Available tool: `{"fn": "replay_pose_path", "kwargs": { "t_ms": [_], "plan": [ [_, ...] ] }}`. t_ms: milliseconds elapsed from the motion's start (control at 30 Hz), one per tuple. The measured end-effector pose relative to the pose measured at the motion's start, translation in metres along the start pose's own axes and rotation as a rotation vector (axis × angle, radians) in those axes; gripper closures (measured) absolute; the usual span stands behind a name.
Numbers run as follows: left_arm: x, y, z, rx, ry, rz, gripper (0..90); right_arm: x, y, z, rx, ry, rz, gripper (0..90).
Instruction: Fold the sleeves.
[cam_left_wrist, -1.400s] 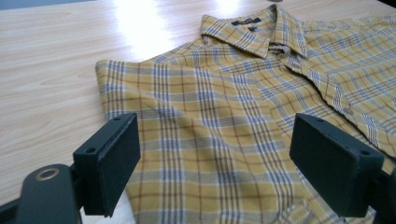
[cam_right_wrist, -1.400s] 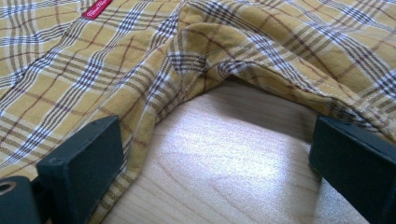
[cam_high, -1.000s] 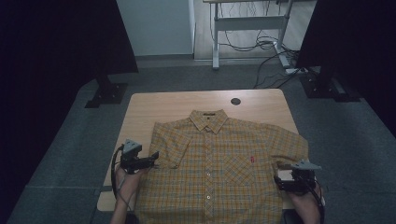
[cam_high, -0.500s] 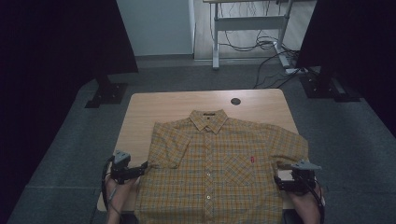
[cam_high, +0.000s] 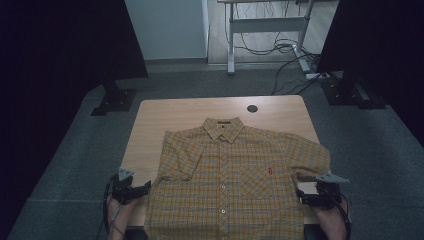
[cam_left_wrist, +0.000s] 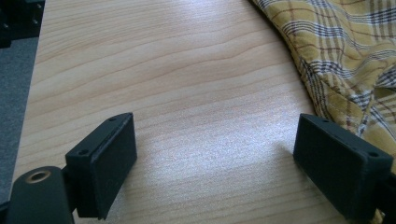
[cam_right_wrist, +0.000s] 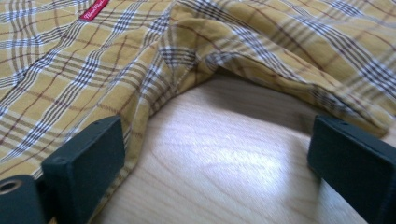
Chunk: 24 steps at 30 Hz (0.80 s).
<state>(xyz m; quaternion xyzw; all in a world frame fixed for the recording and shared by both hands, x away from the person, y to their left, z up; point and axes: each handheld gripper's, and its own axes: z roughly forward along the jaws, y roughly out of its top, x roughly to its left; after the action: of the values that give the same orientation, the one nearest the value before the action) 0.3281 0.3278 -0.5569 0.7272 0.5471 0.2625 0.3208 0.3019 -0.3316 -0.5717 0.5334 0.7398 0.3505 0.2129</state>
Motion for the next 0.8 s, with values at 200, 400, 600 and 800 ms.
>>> {"fn": "replay_pose_path", "kwargs": {
  "t_ms": [200,400,600,800],
  "plan": [
    [0.000,0.000,0.000,0.003,0.006,-0.006,12.0,-0.003,0.009,-0.016,-0.040,-0.020,0.011,7.9],
    [0.000,0.000,0.000,0.007,0.010,-0.009,10.7,-0.009,0.029,-0.017,-0.089,-0.015,0.012,7.9],
    [-0.002,-0.001,0.000,0.011,0.010,-0.009,8.7,-0.013,0.047,0.001,-0.068,-0.020,0.031,8.1],
    [-0.002,-0.001,0.000,0.011,0.010,-0.009,8.7,-0.015,0.060,0.014,-0.063,-0.037,0.044,8.0]
  ]
}}
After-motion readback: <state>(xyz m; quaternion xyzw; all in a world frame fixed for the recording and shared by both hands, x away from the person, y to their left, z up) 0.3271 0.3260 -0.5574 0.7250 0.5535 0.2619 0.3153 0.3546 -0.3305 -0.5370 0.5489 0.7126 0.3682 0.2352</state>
